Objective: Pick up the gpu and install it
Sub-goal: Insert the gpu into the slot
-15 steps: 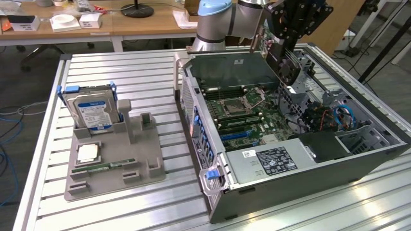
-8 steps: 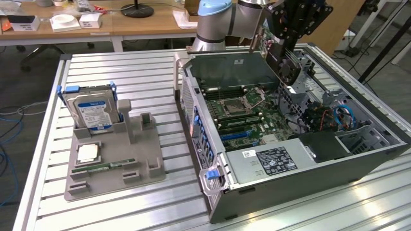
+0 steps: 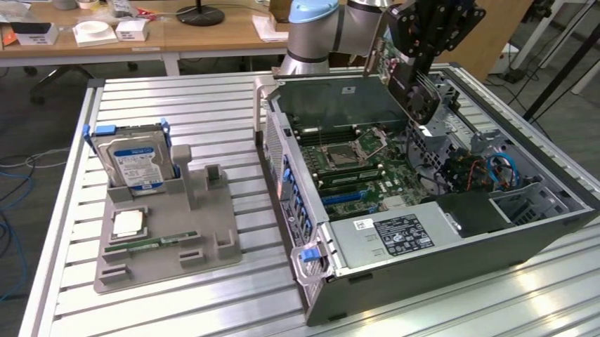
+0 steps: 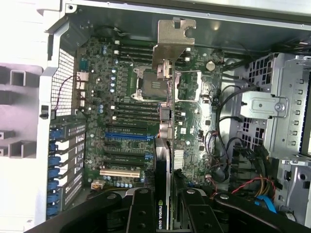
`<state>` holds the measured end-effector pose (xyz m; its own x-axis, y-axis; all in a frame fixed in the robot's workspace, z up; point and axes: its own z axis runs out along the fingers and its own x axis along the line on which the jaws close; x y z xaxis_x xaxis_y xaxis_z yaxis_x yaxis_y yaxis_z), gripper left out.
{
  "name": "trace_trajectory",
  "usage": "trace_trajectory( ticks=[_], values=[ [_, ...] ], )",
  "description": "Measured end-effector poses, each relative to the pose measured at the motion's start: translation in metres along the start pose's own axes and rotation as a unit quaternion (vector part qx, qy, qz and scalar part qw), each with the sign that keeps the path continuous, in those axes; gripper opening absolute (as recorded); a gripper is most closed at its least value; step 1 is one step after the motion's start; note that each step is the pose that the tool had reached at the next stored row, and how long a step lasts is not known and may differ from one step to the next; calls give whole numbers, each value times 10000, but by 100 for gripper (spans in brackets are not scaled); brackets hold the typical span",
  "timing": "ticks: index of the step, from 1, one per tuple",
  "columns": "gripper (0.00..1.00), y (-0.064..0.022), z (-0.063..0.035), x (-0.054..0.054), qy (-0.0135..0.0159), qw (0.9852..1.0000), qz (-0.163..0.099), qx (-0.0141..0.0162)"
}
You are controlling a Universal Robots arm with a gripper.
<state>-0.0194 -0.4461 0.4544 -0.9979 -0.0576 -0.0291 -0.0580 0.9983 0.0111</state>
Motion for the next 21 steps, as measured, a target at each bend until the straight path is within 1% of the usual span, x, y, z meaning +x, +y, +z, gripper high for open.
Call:
trace_trajectory(
  ticks=[21],
  values=[
    [25, 0, 0, 0, 2, 9998, -198, -6]
  ],
)
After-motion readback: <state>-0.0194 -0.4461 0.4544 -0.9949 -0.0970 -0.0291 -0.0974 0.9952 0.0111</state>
